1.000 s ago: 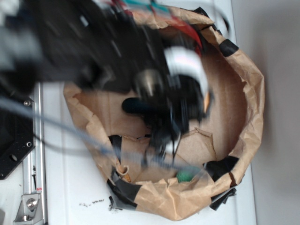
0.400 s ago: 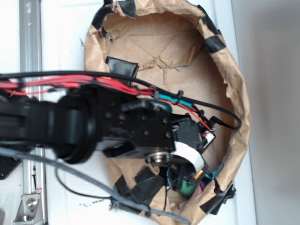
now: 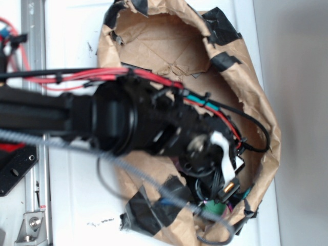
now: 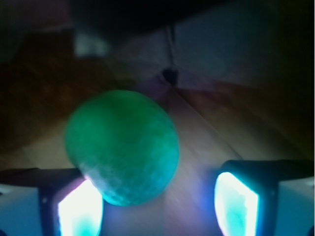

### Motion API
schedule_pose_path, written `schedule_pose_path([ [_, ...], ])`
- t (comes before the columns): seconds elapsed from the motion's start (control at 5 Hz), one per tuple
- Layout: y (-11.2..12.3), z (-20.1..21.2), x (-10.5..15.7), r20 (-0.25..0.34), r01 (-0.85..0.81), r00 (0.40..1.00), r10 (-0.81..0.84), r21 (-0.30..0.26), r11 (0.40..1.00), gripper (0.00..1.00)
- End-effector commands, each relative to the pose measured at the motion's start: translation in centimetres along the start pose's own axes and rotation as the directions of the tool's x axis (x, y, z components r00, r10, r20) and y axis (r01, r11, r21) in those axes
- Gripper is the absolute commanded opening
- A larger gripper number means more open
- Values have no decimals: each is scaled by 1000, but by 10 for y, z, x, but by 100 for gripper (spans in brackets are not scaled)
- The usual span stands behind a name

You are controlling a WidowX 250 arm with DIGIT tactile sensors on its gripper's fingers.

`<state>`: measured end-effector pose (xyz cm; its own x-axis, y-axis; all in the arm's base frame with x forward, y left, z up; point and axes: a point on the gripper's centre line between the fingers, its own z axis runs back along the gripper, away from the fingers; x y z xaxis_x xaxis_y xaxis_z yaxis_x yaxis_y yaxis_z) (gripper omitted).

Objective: Grab the green ball.

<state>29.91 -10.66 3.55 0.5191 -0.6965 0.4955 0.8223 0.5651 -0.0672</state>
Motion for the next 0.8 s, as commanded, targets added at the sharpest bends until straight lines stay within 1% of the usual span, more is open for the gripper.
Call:
schedule_pose_path([
  [0.0,1,21,20,22,1,1000,-2,82,997,0],
  [0.2,28,52,10,20,-87,996,84,196,977,0],
  [0.4,56,94,-9,30,-204,978,205,312,928,0],
  [0.6,66,131,-28,31,-327,938,345,406,853,0],
])
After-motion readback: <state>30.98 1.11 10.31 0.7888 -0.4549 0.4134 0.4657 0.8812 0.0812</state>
